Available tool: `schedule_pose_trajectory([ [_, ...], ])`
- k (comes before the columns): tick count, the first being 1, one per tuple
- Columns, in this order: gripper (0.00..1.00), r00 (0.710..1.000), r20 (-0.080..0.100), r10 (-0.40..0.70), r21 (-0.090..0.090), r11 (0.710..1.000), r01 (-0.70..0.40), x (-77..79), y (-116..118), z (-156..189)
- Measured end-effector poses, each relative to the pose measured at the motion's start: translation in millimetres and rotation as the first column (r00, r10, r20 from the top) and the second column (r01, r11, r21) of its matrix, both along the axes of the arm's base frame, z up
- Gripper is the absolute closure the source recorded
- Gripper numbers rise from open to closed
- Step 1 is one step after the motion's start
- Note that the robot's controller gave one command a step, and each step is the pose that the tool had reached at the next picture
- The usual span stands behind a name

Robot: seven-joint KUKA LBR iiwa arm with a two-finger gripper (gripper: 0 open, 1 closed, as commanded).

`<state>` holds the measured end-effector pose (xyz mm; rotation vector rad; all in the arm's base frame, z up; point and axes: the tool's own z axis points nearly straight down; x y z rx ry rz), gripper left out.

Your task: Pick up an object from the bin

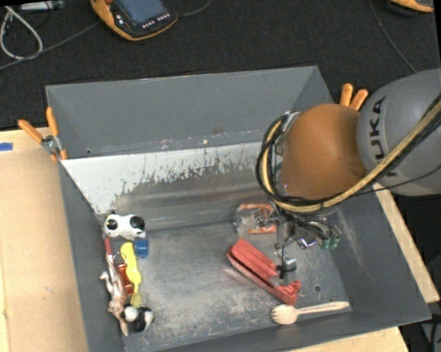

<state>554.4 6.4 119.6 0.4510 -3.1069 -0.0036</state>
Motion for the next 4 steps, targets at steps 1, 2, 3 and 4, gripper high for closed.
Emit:
schedule_pose_trajectory([
  [1,0.0,0.986,-0.003,-0.168,-0.001,0.986,0.168,-62.2,-21.7,-4.1],
  [2,1.0,0.952,-0.005,-0.307,0.001,0.952,0.307,-30.3,39.9,-21.1],
  [3,0.0,0.951,-0.005,-0.308,0.001,0.951,0.308,-30.3,39.5,-21.1],
  [4,0.0,0.951,-0.005,-0.309,0.001,0.951,0.309,-30.3,39.4,-21.1],
])
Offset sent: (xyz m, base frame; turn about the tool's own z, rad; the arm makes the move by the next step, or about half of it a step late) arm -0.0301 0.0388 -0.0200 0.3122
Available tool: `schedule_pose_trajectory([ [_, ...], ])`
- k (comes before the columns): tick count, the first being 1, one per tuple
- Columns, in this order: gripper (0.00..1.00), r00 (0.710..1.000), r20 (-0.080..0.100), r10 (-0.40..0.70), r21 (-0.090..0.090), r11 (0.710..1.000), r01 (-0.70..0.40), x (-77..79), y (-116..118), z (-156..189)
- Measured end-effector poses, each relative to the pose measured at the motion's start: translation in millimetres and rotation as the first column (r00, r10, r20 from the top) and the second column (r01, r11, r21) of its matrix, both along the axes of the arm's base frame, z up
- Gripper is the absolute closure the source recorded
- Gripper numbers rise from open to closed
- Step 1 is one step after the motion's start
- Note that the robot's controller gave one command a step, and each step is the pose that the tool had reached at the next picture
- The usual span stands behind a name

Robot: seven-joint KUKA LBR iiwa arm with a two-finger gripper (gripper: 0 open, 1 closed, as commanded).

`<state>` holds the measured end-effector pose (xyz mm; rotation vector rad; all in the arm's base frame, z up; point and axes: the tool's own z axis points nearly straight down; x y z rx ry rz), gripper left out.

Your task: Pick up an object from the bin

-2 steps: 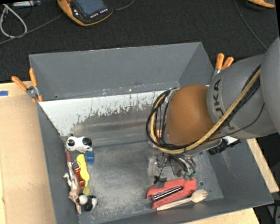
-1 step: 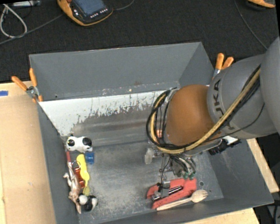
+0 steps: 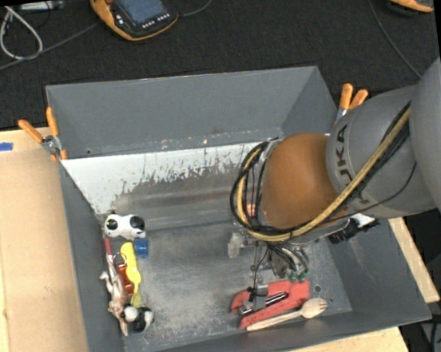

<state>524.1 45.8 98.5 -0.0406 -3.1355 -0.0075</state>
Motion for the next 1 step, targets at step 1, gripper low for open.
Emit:
schedule_pose_trajectory([
  [1,0.0,0.986,0.006,-0.169,0.001,0.986,0.169,-30.8,-6.3,-15.6],
])
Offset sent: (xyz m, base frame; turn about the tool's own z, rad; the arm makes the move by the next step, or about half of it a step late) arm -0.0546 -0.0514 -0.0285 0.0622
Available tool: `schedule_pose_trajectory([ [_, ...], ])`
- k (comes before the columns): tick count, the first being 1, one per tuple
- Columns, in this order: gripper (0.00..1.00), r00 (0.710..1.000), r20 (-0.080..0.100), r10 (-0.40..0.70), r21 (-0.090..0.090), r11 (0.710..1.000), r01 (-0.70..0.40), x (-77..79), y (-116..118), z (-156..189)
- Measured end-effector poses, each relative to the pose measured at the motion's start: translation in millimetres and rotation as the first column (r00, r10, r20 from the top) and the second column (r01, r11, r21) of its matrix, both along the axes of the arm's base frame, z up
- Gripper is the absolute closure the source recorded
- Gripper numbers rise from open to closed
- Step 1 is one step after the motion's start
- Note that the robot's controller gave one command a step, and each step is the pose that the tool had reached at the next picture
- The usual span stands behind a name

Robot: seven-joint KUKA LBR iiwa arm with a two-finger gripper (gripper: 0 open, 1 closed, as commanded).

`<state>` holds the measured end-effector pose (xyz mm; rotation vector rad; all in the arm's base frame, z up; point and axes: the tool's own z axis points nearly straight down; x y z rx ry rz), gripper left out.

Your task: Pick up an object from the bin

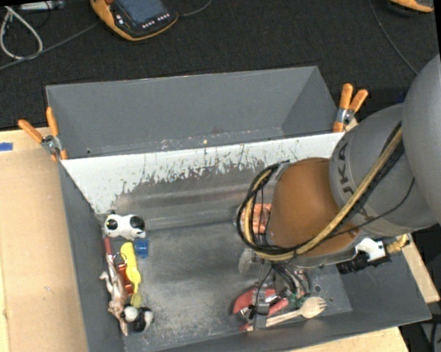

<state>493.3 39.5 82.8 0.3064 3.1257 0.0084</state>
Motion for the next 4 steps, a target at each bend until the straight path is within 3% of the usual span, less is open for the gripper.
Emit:
schedule_pose_trajectory([
  [1,1.0,0.994,-0.007,0.105,0.001,0.994,-0.105,-23.5,-45.3,-12.8],
  [2,1.0,0.995,-0.007,0.104,0.001,0.995,-0.104,-23.5,-45.2,-12.8],
  [3,1.0,0.994,-0.015,0.107,0.002,0.994,-0.107,-14.7,-42.3,61.3],
  [4,1.0,0.988,-0.02,0.152,0.004,0.988,-0.152,-17.8,-34.6,87.3],
])
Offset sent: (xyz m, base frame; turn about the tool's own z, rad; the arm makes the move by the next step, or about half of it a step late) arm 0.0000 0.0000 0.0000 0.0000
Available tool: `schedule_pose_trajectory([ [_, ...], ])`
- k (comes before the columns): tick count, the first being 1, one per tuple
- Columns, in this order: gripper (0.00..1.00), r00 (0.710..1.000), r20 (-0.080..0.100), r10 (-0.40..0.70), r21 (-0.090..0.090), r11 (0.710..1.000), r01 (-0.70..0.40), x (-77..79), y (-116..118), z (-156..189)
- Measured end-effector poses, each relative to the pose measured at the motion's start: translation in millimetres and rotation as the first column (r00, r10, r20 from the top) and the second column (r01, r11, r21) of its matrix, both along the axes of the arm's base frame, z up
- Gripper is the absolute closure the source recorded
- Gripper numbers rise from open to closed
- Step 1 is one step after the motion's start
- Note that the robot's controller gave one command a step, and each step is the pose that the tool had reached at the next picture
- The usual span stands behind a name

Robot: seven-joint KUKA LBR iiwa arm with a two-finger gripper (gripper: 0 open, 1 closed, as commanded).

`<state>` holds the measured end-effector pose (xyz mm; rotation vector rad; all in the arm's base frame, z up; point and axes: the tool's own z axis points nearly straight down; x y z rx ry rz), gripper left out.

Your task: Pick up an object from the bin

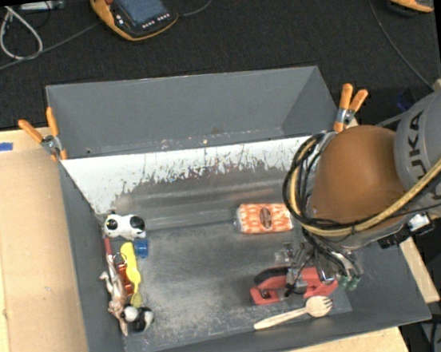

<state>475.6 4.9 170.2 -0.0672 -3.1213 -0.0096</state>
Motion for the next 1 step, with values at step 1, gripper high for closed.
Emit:
schedule_pose_trajectory([
  [1,1.0,1.0,-0.001,-0.002,-0.001,1.0,0.002,0.2,-0.5,77.4],
])
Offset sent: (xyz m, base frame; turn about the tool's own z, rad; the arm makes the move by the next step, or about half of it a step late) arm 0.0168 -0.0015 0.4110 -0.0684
